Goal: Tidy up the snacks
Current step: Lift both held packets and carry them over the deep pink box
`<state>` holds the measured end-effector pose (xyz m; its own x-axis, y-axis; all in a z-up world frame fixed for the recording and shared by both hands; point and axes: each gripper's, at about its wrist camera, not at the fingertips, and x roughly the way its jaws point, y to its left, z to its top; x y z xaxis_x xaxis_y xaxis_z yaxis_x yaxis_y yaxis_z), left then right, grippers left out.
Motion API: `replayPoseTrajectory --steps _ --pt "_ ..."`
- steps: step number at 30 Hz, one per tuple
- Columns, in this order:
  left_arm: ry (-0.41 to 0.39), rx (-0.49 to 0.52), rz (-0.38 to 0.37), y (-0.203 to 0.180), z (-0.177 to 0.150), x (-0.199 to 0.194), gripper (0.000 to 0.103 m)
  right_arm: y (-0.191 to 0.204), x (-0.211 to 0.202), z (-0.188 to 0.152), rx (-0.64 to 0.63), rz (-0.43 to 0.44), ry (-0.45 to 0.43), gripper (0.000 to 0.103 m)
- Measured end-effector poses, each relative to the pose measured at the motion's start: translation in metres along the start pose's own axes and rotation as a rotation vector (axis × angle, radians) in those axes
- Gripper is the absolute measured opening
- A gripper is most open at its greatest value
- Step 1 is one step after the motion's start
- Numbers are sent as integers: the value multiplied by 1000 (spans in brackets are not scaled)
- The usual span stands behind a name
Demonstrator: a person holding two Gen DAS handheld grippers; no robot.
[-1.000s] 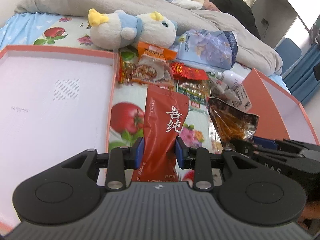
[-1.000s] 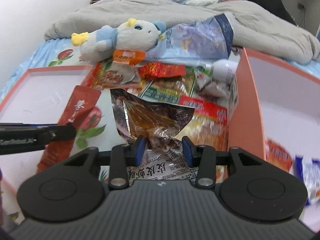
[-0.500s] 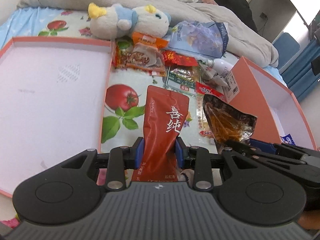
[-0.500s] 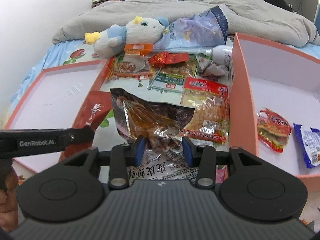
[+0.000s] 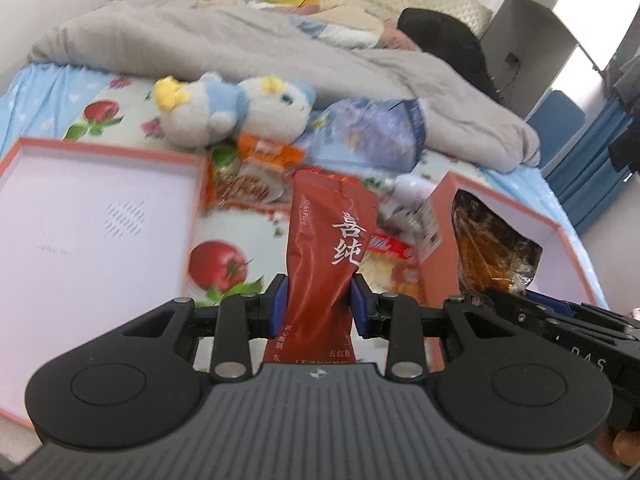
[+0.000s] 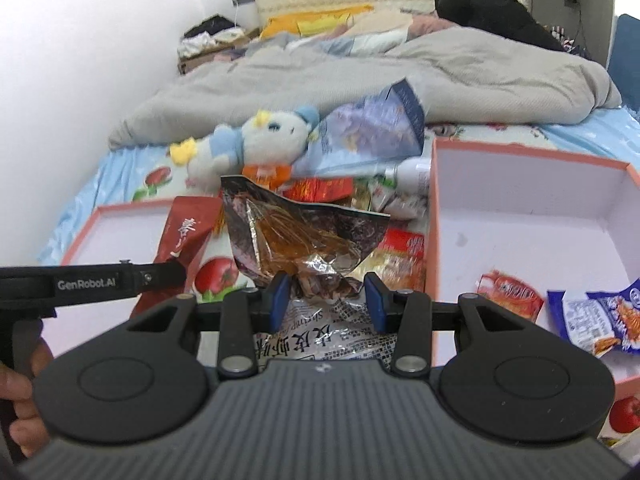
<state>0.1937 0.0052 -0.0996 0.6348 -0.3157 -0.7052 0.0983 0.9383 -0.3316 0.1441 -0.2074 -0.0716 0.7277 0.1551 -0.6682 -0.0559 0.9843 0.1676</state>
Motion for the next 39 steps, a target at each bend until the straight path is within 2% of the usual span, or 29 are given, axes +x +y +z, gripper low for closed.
replayPoseTrajectory --steps 10,24,27,32,36,39 --pt "-80 69 -65 -53 37 -16 38 -25 -31 32 8 -22 -122 44" --pt "-116 146 -139 -131 64 -12 38 -69 -55 60 -11 -88 -225 44" --pt "-104 164 -157 -151 65 -4 38 -83 -59 60 -7 -117 -237 45" --pt "-33 190 -173 -182 55 28 38 -113 -53 50 -6 -184 -211 45" --pt "32 209 -182 -202 46 56 38 -144 -41 38 44 -204 -159 45" --pt "60 234 -174 -216 44 74 38 -164 -36 31 97 -233 -152 45"
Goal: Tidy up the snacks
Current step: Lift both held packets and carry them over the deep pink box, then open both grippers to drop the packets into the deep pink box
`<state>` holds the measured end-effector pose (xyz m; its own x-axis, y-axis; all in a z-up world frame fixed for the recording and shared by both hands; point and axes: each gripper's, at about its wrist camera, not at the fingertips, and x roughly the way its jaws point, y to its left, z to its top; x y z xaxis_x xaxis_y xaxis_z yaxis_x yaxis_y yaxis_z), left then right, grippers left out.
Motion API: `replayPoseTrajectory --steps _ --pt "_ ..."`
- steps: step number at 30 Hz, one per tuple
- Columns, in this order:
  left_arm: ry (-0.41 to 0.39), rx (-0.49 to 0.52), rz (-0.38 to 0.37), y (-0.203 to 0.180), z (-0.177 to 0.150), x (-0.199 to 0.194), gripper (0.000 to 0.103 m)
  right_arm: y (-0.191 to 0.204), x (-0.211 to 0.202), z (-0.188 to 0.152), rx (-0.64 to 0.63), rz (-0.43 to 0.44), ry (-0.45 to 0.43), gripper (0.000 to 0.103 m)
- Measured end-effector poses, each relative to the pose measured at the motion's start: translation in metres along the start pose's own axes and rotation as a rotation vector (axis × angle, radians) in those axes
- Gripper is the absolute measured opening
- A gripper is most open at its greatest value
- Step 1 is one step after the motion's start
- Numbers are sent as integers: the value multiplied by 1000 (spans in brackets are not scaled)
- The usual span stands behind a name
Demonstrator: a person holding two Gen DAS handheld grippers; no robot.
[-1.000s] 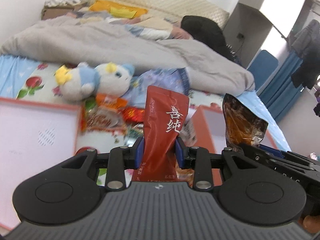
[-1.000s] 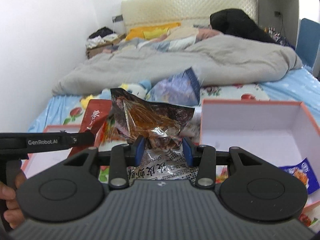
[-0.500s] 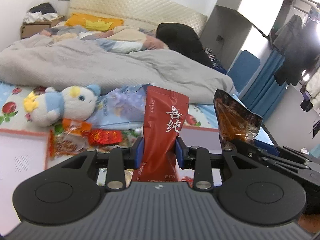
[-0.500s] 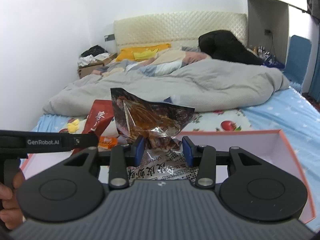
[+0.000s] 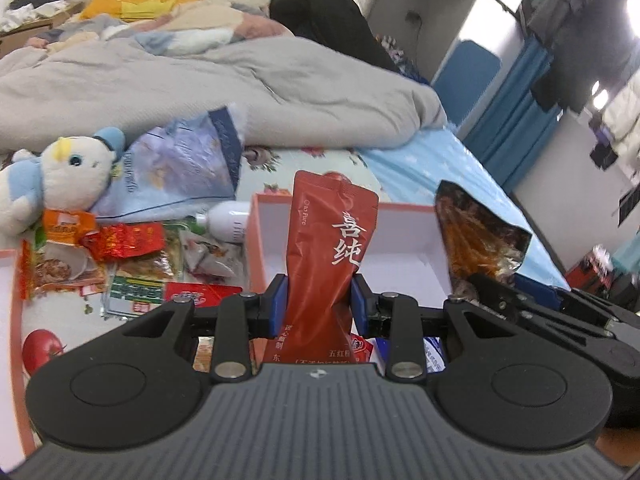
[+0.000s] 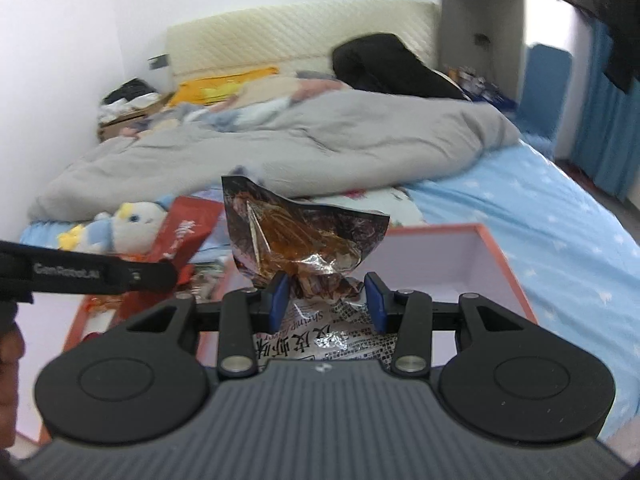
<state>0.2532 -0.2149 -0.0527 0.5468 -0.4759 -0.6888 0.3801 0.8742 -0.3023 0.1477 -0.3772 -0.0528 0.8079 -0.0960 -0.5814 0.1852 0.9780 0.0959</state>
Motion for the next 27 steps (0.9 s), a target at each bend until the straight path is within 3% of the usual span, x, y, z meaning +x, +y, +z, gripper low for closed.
replayPoseTrajectory --steps 6,17,19,24,27 --pt "56 42 11 -25 2 37 38 -32 27 -14 45 -12 79 45" --pt "157 77 33 -46 -9 85 39 -54 64 -38 46 -26 189 49" --pt "157 81 41 -47 -10 87 39 -57 65 -40 56 -32 199 57" --pt "137 97 74 -47 -8 87 55 -65 64 -40 74 -25 190 68" --pt "119 122 74 -51 -6 82 56 -67 60 -38 81 -16 177 68"
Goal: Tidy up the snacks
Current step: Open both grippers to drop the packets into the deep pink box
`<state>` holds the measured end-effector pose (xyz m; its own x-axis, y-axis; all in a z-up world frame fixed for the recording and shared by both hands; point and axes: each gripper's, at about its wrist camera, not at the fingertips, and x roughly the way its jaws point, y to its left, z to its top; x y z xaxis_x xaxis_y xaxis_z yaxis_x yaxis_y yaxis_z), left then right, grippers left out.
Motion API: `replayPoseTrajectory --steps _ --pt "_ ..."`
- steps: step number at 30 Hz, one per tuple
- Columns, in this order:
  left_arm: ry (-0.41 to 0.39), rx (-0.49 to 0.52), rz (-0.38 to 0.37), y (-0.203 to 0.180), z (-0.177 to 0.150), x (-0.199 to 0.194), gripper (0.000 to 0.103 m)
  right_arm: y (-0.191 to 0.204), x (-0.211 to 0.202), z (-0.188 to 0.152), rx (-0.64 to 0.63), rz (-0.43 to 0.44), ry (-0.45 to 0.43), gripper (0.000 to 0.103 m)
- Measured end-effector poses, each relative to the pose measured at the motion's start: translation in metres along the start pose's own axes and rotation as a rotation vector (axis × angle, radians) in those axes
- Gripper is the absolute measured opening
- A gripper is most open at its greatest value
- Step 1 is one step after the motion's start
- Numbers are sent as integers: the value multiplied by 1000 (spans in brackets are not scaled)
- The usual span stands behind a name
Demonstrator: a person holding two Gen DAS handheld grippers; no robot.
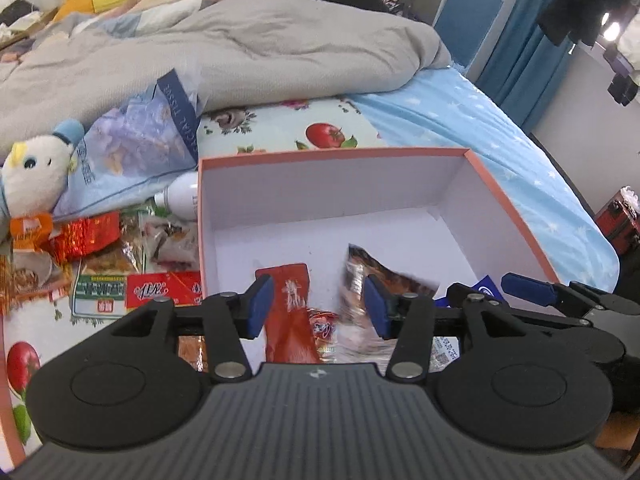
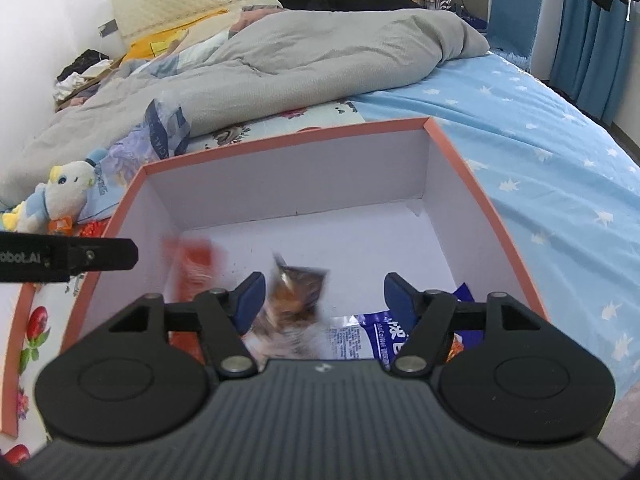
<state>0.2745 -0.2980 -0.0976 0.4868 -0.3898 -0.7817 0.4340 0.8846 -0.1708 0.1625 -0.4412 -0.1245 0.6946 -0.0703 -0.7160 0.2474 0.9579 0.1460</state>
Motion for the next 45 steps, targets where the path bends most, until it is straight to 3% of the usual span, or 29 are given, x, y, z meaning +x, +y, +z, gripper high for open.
replayPoseTrajectory --steps 4,14,25,37,45 --pt "-33 51 6 -8 2 -11 56 1 -11 4 9 2 -34 68" --pt "-134 24 -37 -2 7 -57 56 19 -50 17 -3 27 -137 68" --pt "-220 2 -8 30 -18 -120 56 59 -97 22 -35 110 -244 68" --pt "-300 -24 67 73 -51 -172 56 109 -123 4 -96 173 -294 68" --pt "-288 -53 106 102 -79 -188 56 137 -123 -20 -116 198 -266 68"
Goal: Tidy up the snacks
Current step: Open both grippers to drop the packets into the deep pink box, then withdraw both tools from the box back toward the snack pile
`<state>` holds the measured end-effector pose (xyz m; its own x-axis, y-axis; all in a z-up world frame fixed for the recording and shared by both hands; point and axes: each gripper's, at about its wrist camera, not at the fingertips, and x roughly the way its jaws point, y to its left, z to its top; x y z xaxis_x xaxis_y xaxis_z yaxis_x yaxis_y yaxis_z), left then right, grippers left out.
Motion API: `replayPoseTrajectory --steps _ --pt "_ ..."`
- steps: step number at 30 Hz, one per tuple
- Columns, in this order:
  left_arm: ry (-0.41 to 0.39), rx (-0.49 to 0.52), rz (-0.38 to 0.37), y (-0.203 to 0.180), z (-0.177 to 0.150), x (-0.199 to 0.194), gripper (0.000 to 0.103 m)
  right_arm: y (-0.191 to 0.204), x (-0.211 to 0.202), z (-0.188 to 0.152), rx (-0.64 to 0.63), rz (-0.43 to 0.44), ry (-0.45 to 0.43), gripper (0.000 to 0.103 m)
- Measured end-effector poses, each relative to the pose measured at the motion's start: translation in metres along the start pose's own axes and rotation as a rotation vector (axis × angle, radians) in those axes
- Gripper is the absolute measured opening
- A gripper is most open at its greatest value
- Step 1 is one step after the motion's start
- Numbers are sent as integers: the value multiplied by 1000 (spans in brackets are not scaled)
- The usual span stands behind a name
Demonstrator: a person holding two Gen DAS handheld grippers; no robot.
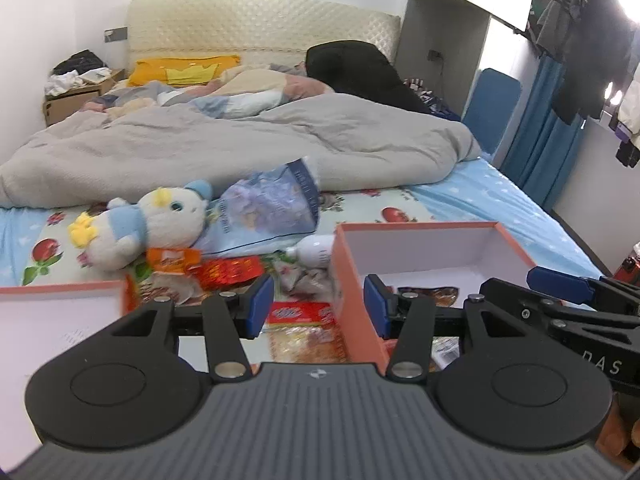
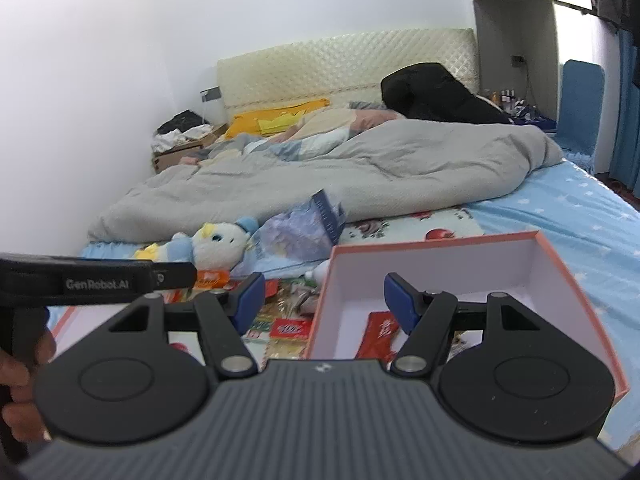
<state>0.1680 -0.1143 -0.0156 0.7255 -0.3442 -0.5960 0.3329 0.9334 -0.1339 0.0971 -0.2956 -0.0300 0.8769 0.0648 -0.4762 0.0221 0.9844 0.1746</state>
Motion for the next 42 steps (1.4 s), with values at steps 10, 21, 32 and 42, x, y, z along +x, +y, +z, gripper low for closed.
replayPoseTrajectory --steps 10,21,32,42 --pt "38 -11 47 28 -38 -12 56 23 -3 -28 22 -3 10 68" --pt "66 -44 45 59 -69 -34 56 63 -4 -65 -30 12 82 68" --pt "80 -93 22 71 -93 -57 56 97 -18 -94 -43 15 113 68" --pt "124 -118 34 79 -117 -62 56 107 -20 -114 -3 -17 150 68"
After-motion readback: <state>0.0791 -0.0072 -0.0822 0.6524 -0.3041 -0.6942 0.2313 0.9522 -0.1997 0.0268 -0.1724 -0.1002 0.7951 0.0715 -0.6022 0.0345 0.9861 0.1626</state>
